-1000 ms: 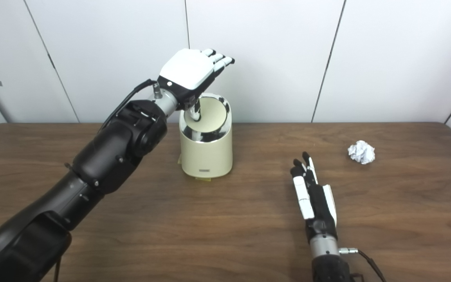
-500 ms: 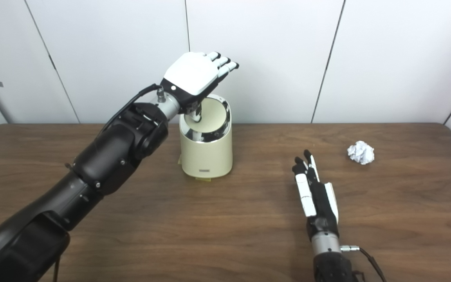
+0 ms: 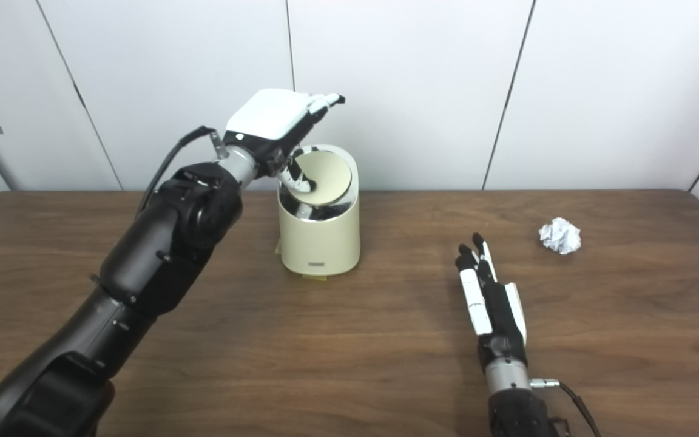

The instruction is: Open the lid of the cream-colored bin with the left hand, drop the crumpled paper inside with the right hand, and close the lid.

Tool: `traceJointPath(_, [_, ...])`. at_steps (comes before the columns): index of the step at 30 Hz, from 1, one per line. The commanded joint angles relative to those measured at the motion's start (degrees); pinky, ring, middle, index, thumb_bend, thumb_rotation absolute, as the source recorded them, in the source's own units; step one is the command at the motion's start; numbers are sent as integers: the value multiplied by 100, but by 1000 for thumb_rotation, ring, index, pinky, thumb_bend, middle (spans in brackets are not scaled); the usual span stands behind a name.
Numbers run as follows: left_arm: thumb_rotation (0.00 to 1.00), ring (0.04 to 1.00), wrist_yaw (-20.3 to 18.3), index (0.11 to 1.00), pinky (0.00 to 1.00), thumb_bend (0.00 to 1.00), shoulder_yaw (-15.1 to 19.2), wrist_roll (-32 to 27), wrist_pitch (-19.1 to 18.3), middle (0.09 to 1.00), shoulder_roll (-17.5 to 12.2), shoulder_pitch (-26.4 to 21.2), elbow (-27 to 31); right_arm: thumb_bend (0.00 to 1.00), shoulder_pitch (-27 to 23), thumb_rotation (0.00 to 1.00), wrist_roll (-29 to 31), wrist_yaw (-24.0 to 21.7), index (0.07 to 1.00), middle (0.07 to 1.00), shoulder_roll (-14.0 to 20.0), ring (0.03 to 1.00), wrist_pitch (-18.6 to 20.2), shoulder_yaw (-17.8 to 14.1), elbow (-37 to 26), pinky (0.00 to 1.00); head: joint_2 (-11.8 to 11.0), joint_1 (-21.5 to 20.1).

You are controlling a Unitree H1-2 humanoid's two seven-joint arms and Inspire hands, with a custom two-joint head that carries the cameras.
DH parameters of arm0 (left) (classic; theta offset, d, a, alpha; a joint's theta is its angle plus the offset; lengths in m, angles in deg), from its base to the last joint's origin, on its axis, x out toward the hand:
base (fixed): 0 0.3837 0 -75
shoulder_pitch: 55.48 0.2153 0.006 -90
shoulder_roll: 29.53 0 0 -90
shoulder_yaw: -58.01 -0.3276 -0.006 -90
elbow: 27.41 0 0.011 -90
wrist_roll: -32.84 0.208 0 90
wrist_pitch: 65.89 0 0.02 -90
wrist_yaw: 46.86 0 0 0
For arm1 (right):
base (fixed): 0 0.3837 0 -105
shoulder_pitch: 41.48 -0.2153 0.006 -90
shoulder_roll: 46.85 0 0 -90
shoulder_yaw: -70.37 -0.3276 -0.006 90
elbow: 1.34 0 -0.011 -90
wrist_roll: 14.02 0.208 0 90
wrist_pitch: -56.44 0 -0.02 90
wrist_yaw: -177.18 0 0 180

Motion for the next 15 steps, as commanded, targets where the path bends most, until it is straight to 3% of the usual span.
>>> traceJointPath(1, [195,908,99,910,772,756,352,-288,-257,939,31,-199,466,593,-168,981,-26,-21,1000,932,41,908,-129,3,-177,909,5,11])
traceJointPath(4, [342,861,561,878,724,577,769,-502,-314,889,119,107,763,577,-144,972,-84,0,1000,931,56,902,-128,16,-182,903,15,41])
traceJointPath(8, [374,806,1003,870,678,418,1290,-944,-253,851,147,589,1014,526,-126,942,-123,39,995,926,46,890,-102,-10,-179,873,-2,56])
traceJointPath(10, [378,814,1113,882,690,370,1463,-1170,-210,866,116,835,1085,521,-120,929,-75,33,993,927,31,894,-117,-40,-185,874,-5,56])
traceJointPath(15, [499,852,1372,899,750,292,1814,-1615,-86,889,-43,1683,1278,538,-146,923,-150,31,977,917,74,881,-145,-28,-158,858,-11,63])
